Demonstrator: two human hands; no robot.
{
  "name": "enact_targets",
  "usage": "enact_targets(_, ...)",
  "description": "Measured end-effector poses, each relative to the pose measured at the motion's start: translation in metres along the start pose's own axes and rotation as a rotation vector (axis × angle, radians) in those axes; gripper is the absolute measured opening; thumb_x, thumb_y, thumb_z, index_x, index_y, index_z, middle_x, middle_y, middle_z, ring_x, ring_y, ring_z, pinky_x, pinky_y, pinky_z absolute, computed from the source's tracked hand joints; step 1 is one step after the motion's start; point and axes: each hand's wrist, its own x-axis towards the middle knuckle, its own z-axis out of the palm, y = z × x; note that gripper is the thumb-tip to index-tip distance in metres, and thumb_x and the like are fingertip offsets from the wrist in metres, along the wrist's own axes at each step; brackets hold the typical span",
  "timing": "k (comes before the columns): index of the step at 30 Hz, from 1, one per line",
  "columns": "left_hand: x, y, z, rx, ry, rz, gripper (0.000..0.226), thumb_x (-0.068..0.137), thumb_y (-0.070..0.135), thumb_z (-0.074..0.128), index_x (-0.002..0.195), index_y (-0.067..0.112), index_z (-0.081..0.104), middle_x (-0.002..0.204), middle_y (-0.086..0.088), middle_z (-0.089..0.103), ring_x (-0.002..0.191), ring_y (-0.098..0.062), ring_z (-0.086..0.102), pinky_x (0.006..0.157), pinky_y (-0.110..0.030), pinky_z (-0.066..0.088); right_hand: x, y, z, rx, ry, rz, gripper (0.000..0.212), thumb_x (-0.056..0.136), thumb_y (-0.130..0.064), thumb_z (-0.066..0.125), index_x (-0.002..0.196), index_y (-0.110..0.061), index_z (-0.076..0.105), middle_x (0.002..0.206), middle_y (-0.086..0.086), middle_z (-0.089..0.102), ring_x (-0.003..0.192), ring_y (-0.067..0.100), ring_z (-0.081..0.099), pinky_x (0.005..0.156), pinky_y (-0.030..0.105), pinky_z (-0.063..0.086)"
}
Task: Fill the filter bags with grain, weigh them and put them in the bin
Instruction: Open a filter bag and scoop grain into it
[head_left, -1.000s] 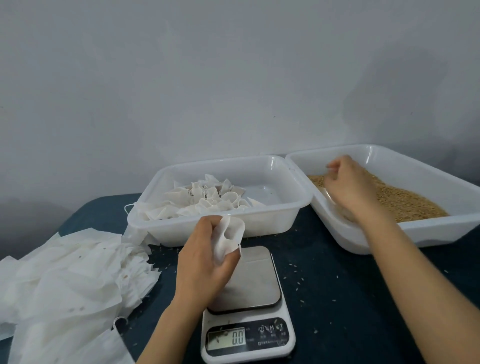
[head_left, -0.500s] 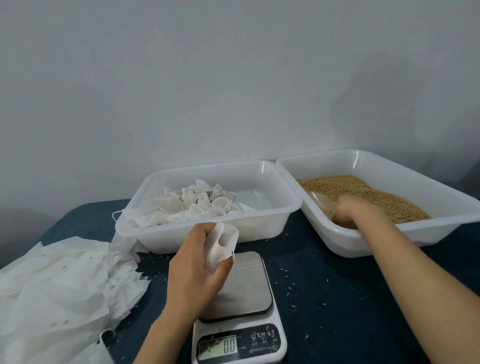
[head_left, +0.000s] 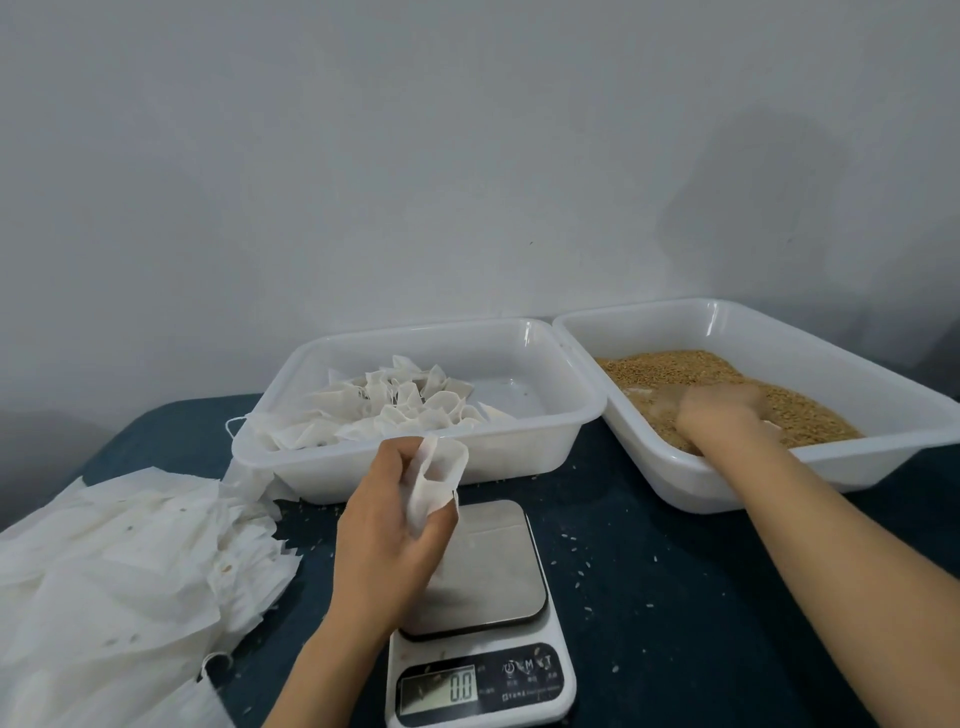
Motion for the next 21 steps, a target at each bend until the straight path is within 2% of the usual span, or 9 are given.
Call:
enact_targets(2, 0.002, 0.001, 0.000, -0.041, 0.015, -0.021, 0.028, 0.073, 0.043, 0.049, 0.100, 0.035, 0.050, 0.084, 0.011, 0.062, 0.068, -0.015, 0.059, 0.058, -0.035, 0.049, 0.000, -0.007, 0.003, -0.118, 0.003, -0.041, 0.029, 0.096, -0.015, 0.044, 0.122, -0.018, 0.058, 0.090, -0.003, 0.055, 0.087, 0.017, 0.055, 0.073, 0.028, 0.044)
enact_targets(6, 0.003, 0.000, 0.000, -0.111, 0.039, -0.049, 0.026, 0.075, 0.042, 0.049, 0.100, 0.034, 0.051, 0.079, 0.004, 0.063, 0.065, -0.018, 0.058, 0.057, -0.044, 0.050, 0.001, -0.008, 0.008, -0.052, 0.052, -0.166, 0.022, 0.096, -0.014, 0.040, 0.101, -0.018, 0.061, 0.080, -0.004, 0.050, 0.076, 0.015, 0.052, 0.069, 0.029, 0.042)
enact_targets(8, 0.002, 0.000, 0.000, -0.127, 0.041, -0.054, 0.025, 0.077, 0.042, 0.050, 0.100, 0.033, 0.051, 0.079, 0.003, 0.063, 0.066, -0.021, 0.057, 0.058, -0.048, 0.051, 0.003, -0.006, 0.010, 0.073, 0.035, -0.221, 0.029, 0.098, -0.014, 0.038, 0.111, -0.016, 0.063, 0.090, -0.001, 0.058, 0.076, 0.016, 0.054, 0.067, 0.030, 0.043)
enact_targets(10, 0.002, 0.000, 0.000, -0.135, 0.040, -0.059, 0.025, 0.079, 0.043, 0.051, 0.101, 0.031, 0.052, 0.079, 0.003, 0.063, 0.066, -0.023, 0.057, 0.058, -0.049, 0.051, 0.008, -0.007, 0.013, 0.346, -0.079, -0.264, 0.034, 0.101, -0.015, 0.038, 0.130, -0.012, 0.057, 0.112, 0.008, 0.063, 0.093, 0.023, 0.060, 0.078, 0.035, 0.048)
enact_targets(11, 0.002, 0.000, 0.000, -0.140, 0.040, -0.060, 0.024, 0.079, 0.043, 0.051, 0.101, 0.031, 0.052, 0.080, 0.002, 0.063, 0.066, -0.023, 0.057, 0.059, -0.049, 0.050, 0.010, -0.008, 0.014, 0.480, -0.125, -0.277, 0.031, 0.102, -0.016, 0.039, 0.127, -0.007, 0.057, 0.111, 0.010, 0.062, 0.096, 0.025, 0.061, 0.081, 0.035, 0.048)
enact_targets(13, 0.003, 0.001, 0.000, -0.150, 0.044, -0.062, 0.023, 0.079, 0.043, 0.051, 0.100, 0.032, 0.052, 0.081, 0.000, 0.063, 0.066, -0.022, 0.056, 0.059, -0.046, 0.049, 0.017, -0.011, 0.014, 0.653, -0.145, -0.259, 0.021, 0.103, -0.019, 0.042, 0.101, -0.005, 0.057, 0.087, 0.007, 0.059, 0.078, 0.022, 0.059, 0.067, 0.031, 0.046)
enact_targets(16, 0.003, 0.001, 0.000, -0.165, 0.033, -0.071, 0.023, 0.080, 0.042, 0.051, 0.100, 0.032, 0.052, 0.081, 0.003, 0.063, 0.065, -0.016, 0.056, 0.057, -0.032, 0.048, 0.023, -0.010, 0.015, 0.794, -0.136, -0.183, 0.035, 0.103, -0.026, 0.046, 0.078, -0.004, 0.055, 0.070, 0.008, 0.057, 0.059, 0.021, 0.053, 0.052, 0.027, 0.038)
enact_targets(18, 0.003, 0.001, -0.001, -0.190, 0.038, -0.082, 0.024, 0.081, 0.041, 0.051, 0.102, 0.030, 0.053, 0.083, 0.006, 0.064, 0.066, -0.010, 0.056, 0.057, -0.022, 0.046, 0.026, -0.008, 0.018, 0.843, -0.117, -0.163, 0.036, 0.102, -0.031, 0.047, 0.079, -0.004, 0.055, 0.070, 0.009, 0.059, 0.061, 0.022, 0.054, 0.054, 0.028, 0.039)
enact_targets(21, 0.003, 0.001, -0.002, -0.234, 0.043, -0.109, 0.027, 0.080, 0.043, 0.051, 0.103, 0.028, 0.054, 0.086, 0.011, 0.066, 0.071, -0.005, 0.057, 0.061, -0.016, 0.046, 0.026, -0.005, 0.019, 0.925, -0.055, -0.140, 0.027, 0.101, -0.035, 0.048, 0.092, -0.010, 0.051, 0.070, 0.007, 0.059, 0.059, 0.021, 0.053, 0.054, 0.028, 0.038)
